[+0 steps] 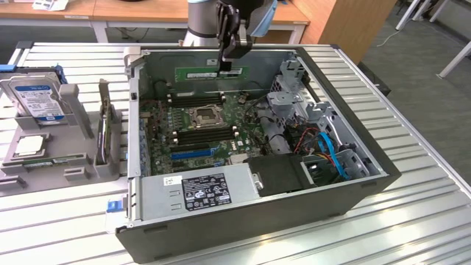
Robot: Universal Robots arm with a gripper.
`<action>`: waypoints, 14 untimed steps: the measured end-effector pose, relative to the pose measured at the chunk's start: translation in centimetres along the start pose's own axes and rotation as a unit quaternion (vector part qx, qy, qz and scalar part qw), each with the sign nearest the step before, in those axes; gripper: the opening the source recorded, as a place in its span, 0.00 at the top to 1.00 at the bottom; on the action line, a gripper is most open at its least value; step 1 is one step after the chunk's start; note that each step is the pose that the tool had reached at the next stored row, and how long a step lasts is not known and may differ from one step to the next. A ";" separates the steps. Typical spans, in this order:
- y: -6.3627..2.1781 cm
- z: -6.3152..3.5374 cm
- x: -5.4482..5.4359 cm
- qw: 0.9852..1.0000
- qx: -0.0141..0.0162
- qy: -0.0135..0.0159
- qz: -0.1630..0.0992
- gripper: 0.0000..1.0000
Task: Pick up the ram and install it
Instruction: 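Pick up the ram and move it above insertion slot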
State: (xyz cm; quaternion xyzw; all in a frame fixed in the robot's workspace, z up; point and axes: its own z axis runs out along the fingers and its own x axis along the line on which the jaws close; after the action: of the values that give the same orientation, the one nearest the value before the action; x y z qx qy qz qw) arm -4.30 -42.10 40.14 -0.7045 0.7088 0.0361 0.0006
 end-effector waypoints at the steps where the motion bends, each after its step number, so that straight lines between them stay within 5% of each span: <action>1: 0.00 0.01 -0.2 1.000 0.000 0.000 0.000 0.88; 14: -0.01 0.38 -0.8 1.000 0.000 0.000 0.000 0.88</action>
State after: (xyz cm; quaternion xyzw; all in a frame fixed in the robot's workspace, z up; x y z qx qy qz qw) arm -4.30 -41.29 39.81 -0.7045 0.7088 0.0362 0.0006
